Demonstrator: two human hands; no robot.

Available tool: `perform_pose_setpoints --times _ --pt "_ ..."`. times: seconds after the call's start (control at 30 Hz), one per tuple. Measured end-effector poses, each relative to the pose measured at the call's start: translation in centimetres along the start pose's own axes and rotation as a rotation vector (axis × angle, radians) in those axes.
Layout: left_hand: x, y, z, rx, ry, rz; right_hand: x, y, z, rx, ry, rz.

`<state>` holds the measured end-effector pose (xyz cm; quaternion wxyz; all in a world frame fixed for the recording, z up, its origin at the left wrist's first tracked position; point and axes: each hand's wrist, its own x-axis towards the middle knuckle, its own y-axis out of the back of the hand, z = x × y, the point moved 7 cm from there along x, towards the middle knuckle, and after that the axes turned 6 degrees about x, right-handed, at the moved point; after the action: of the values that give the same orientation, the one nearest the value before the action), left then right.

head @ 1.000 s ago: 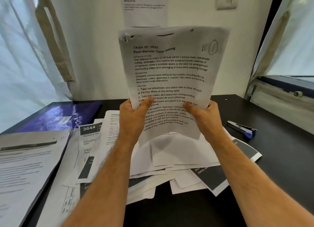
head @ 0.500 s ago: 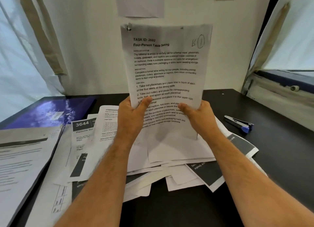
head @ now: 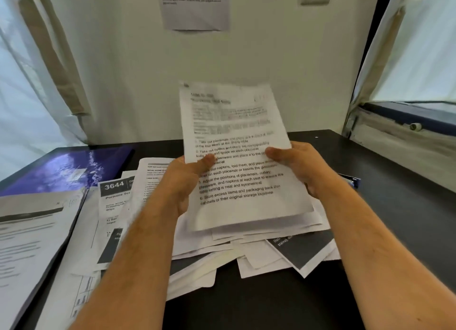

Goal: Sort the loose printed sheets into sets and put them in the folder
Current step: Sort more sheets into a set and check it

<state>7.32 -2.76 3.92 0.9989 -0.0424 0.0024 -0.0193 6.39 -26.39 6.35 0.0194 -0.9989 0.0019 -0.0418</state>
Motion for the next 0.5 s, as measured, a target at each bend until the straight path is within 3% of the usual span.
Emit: perform_pose_setpoints --times 0.27,0.5 --pt "-0.6 -1.8 -3.3 0.072 0.278 -0.175 1.4 2.8 3.5 0.013 -0.189 0.234" --pt "-1.4 -1.7 -3.4 0.054 0.368 -0.253 1.6 2.9 4.4 0.073 -0.288 0.195"
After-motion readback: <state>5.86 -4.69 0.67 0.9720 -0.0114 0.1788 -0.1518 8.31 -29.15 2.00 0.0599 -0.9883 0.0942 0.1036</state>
